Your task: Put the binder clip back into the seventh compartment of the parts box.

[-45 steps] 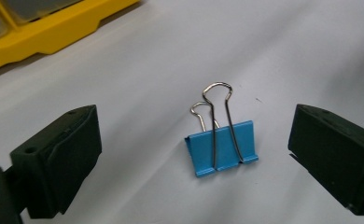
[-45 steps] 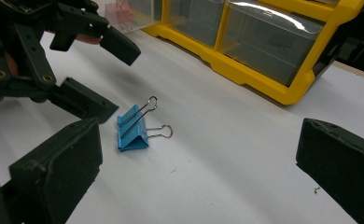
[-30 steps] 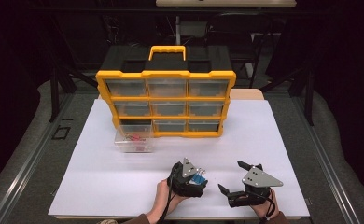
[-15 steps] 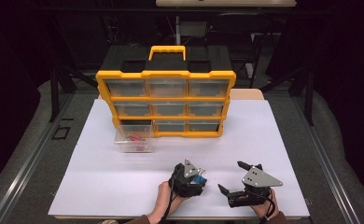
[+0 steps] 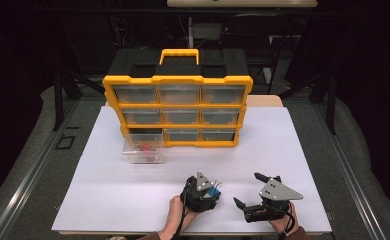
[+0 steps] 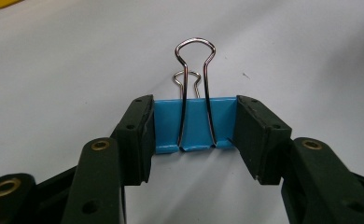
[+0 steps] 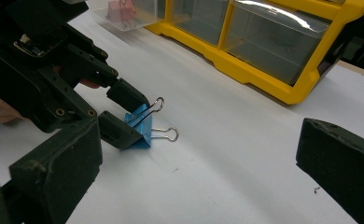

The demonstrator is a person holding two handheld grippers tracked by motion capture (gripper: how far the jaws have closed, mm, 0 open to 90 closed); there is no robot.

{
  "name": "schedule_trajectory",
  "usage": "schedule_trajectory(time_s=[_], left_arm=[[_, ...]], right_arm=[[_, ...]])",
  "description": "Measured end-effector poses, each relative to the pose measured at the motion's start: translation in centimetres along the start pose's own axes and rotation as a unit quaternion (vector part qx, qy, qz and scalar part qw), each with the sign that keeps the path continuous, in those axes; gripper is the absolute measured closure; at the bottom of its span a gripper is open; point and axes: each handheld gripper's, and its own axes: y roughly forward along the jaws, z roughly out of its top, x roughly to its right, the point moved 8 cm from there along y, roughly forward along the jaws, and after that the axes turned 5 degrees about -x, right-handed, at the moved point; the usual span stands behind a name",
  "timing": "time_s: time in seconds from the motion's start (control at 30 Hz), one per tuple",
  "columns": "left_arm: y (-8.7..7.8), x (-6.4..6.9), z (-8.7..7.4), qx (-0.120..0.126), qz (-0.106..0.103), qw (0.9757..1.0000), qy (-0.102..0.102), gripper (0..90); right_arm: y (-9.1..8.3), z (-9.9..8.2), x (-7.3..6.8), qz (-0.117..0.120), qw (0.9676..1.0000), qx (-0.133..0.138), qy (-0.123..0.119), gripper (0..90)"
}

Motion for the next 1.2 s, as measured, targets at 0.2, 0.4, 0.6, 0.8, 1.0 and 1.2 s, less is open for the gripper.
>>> schedule_trajectory(time_s=[0.2,0.4,0.6,0.8,1.0,1.2], left_arm=[[-0.5,-0.4,0.3,0.01,-0.001,0.9999,-0.004,49.6],[-1.3,-1.1,0.4,0.017,0.004,0.9998,-0.007,49.6],[-2.2,-2.2,0.7,0.028,0.012,0.9995,-0.01,49.6],[-3.2,-3.4,0.9,0.037,0.021,0.9989,-0.018,49.6],[-3.8,-4.1,1.1,0.043,0.027,0.9985,-0.022,49.6],[-4.6,-5.0,1.4,0.053,0.038,0.9976,-0.025,49.6]], right_arm=[[0.0,0.0,0.0,-0.001,1.0,0.001,0.001,0.0],[-0.1,0.0,0.0,-0.001,1.0,0.001,0.001,0.0],[0.0,0.1,0.0,-0.001,1.0,0.002,0.001,0.0],[0.0,0.1,0.0,0.0,1.0,0.001,0.0,0.0],[0.0,0.1,0.0,0.0,1.0,0.002,-0.001,0.0],[0.0,0.1,0.0,0.0,1.0,0.001,0.0,0.0]])
